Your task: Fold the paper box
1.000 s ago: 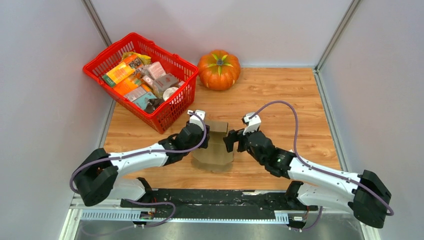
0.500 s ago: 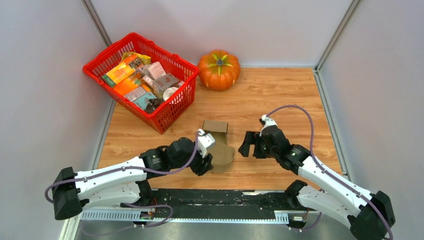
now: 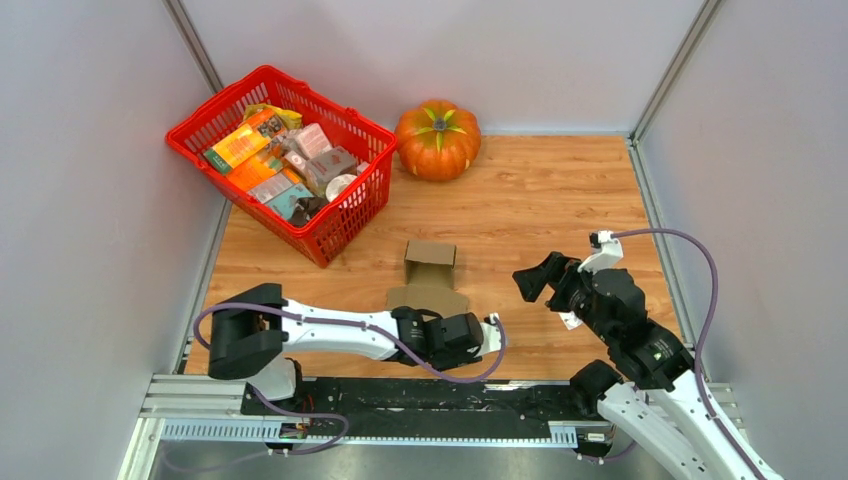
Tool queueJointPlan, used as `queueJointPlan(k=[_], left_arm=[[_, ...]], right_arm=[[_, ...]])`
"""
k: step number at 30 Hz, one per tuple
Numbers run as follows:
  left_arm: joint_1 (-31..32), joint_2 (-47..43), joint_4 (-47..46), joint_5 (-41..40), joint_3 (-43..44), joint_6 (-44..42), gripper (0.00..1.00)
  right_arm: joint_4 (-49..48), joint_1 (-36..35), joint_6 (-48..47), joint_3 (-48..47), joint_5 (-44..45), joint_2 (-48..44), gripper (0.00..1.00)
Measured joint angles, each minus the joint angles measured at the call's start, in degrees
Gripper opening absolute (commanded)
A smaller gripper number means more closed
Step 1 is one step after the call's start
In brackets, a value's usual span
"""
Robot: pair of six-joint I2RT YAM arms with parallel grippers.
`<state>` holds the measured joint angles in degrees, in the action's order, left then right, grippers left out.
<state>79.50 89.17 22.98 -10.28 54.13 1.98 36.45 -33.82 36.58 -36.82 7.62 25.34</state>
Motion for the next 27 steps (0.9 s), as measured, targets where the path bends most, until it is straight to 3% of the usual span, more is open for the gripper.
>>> queueJointPlan(k=[9, 16, 23, 27], left_arm=[[0.2, 7.8, 1.9, -7.1, 3.2, -3.3, 0.29], [0.3, 9.4, 2.2, -12.2, 3.8, -3.9, 0.0], [0.3, 5.9, 6.1, -17.9, 4.9, -3.3, 0.0], [-0.2, 0.2, 10.2, -17.1, 11.0, -0.1, 0.0]], right_arm=[[3.8, 0.0, -0.2, -0.4, 1.4, -1.5, 0.95], [4.2, 0.0, -0.2, -0.4, 2.2, -3.2, 0.95], [5.1, 0.0, -0.2, -0.4, 3.5, -3.8, 0.95], [5.7, 0.0, 0.0, -0.4, 4.3, -3.8, 0.95]])
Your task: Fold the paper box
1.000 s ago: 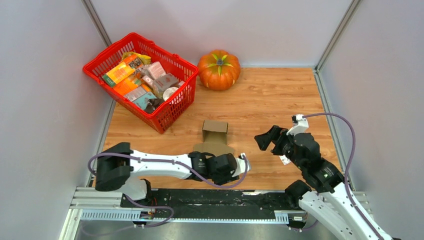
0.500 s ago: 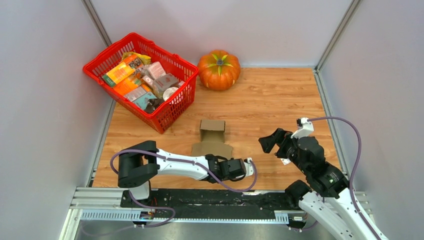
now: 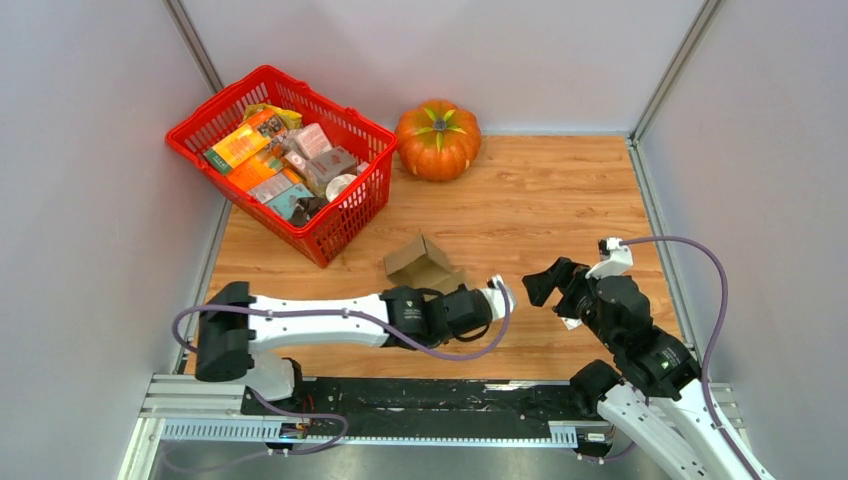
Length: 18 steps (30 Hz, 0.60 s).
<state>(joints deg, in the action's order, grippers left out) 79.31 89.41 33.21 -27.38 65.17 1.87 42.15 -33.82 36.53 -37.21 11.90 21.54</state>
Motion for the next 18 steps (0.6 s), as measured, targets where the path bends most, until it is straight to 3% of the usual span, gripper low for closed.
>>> queueJointPlan(k=[4, 8, 14, 18], left_arm=[[-3.1, -5.9, 1.3, 5.0, 7.0, 7.2, 0.0], [-10.6, -10.0, 2.1, 10.9, 9.9, 18.5, 0.0], [-22.2, -12.7, 2.0, 18.8, 6.8, 39.5, 0.0], [-27.1, -15.5, 0.0, 23.6, 1.9, 52.0, 0.0]], right_arm=[[1.0, 0.0, 0.3, 0.0, 1.1, 0.0, 0.94], [0.9, 0.0, -0.7, -0.2, -0.5, 0.0, 0.99], [-3.9, 0.0, -5.0, -0.2, -12.8, 5.7, 1.0], [-5.3, -4.6, -7.7, -0.3, -17.2, 13.6, 1.0]])
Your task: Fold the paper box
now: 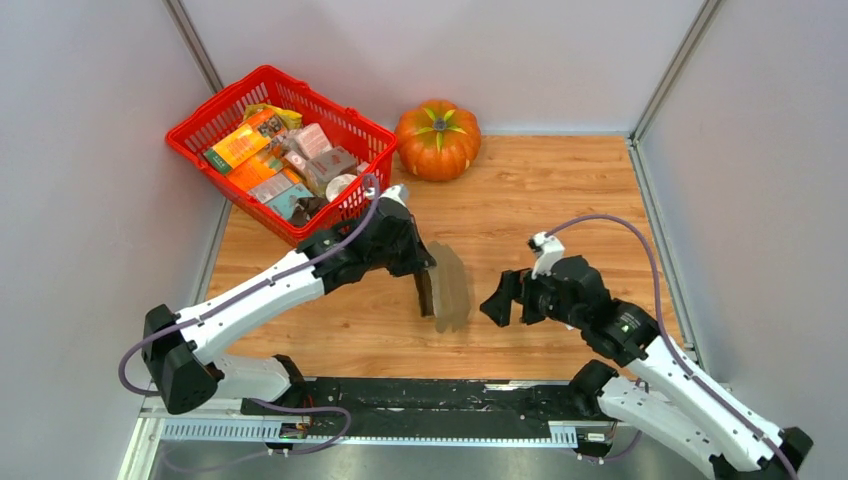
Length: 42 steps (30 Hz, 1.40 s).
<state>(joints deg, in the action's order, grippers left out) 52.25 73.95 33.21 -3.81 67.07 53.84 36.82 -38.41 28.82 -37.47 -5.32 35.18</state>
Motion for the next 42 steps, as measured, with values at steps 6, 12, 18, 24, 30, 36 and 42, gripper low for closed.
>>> queueJointPlan(k=[6, 12, 18, 24, 30, 36, 42], left_arm=[[-3.3, -2.1, 5.8, -1.9, 0.7, 15.5, 0.0], [-4.8, 1.9, 15.9, -5.0, 8.7, 22.0, 0.0], [-6.0, 2.3, 18.4, -4.9, 6.9, 27.2, 0.0], [-7.0, 1.7, 18.6, -3.3, 3.0, 31.2, 0.01], [-8.0, -1.0, 18.4, -2.7, 2.2, 32.4, 0.02], [-8.4, -2.7, 17.7, -1.7, 1.6, 32.4, 0.19], [-8.5, -4.3, 17.1, -1.4, -0.2, 31.5, 0.52]], right_arm=[[-1.0, -18.1, -3.9, -2.1, 5.9, 3.6, 1.0], [-3.7, -32.9, -9.1, -9.4, 17.6, 12.2, 0.95], [-6.1, -36.7, -13.7, -11.3, 25.7, 20.1, 0.88], [-11.0, -37.6, -16.7, -11.3, 29.2, 23.3, 0.87], [-13.9, -37.7, -19.2, -11.5, 34.6, 28.6, 0.88], [-14.8, -37.6, -20.3, -11.8, 38.5, 31.6, 0.89], [-15.3, -36.0, -20.3, -12.7, 43.9, 32.7, 0.9]])
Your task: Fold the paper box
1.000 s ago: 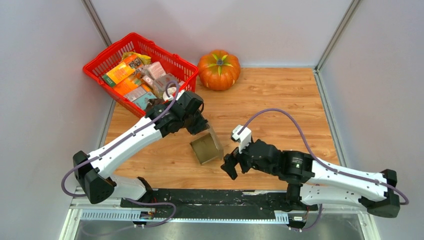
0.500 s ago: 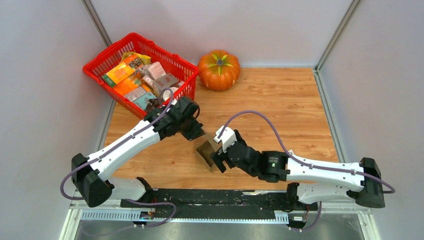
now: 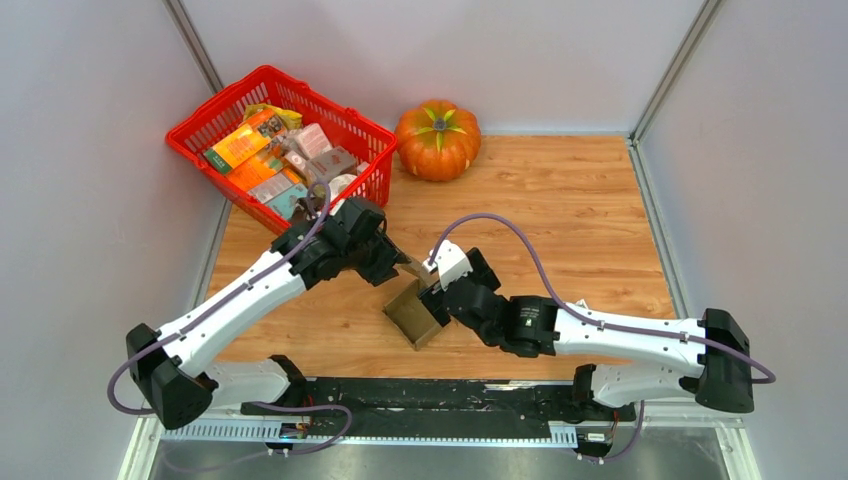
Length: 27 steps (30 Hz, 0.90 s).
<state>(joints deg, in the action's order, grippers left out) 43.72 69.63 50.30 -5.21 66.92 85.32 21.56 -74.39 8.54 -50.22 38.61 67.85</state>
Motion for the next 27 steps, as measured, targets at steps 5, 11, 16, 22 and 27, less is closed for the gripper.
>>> queueJointPlan(k=[5, 11, 16, 22, 27], left_arm=[[0.0, -5.6, -1.5, -2.9, -1.6, -5.4, 0.68], [0.0, -20.3, -10.8, -5.7, -12.4, -17.9, 0.65], [-0.1, -30.5, -18.1, -3.9, -23.0, -29.3, 0.64], [-0.1, -24.7, -23.0, 0.6, -26.3, -37.2, 0.61], [-0.1, -17.0, -27.9, 1.9, -32.1, -40.9, 0.63]], right_arm=[[-0.8, 2.6, -0.3, 0.0, 0.5, -0.1, 0.92], [-1.9, 4.2, -1.2, 0.0, 0.4, -0.1, 0.94], [-2.1, 5.6, -1.9, 0.0, 0.3, -0.6, 0.95], [-2.6, 7.2, -3.8, 0.0, -0.2, -1.4, 0.97], [-3.6, 8.1, -5.7, 0.0, -0.2, -0.8, 0.98]])
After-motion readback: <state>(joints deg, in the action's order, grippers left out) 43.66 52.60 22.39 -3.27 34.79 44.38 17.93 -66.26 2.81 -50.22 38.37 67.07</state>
